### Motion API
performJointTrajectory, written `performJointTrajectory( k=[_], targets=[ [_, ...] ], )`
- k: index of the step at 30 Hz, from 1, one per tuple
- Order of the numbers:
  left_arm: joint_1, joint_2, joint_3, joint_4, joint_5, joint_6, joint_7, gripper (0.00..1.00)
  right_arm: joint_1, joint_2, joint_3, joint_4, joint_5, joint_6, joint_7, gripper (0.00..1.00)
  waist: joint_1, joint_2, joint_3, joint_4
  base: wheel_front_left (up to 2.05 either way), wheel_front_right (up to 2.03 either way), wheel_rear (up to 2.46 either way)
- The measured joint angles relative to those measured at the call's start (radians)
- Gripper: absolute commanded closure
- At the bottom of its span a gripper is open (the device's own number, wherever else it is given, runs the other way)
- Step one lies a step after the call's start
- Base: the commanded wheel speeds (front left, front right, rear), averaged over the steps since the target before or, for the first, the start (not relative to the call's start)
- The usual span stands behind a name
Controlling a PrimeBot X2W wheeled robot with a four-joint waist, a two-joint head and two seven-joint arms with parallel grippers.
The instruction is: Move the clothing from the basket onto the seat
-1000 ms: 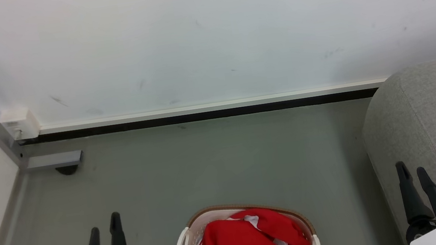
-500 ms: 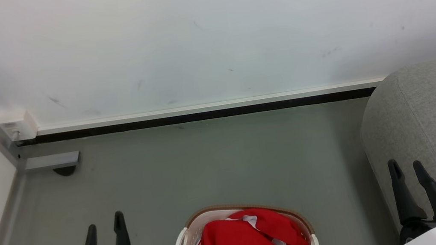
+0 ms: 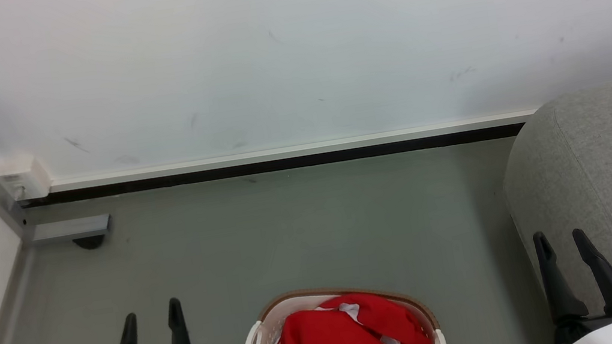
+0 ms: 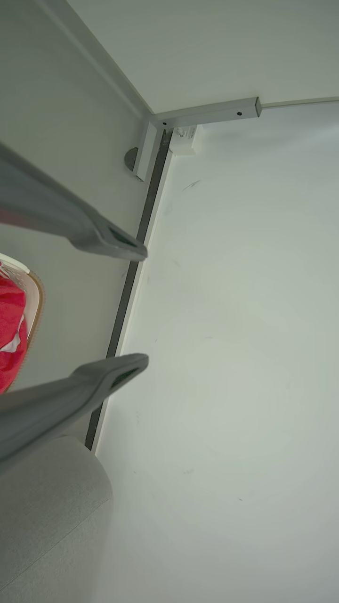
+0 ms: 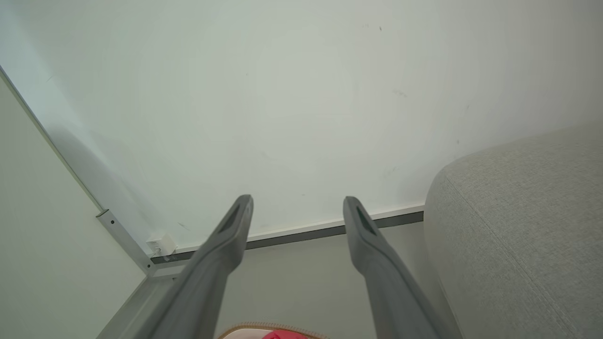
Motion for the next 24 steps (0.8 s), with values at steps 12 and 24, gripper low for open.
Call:
performJointTrajectory(
  k=[12, 24],
  targets=[
    [0.009, 0.009, -0.023, -0.020, 0.103, 0.023, -0.028, 0.00, 0.000, -0.001, 0.012, 0.005, -0.087, 0.000, -0.028, 0.00, 0.0000, 0.0000, -0.003, -0.008, 0.00, 0.00, 0.00],
    [0.012, 0.012, -0.035, -0.035, 0.192, 0.035, -0.053, 0.00, 0.000, -0.002, 0.020, 0.004, -0.155, 0.000, -0.053, 0.00, 0.0000, 0.0000, -0.003, -0.015, 0.00, 0.00, 0.00]
  ],
)
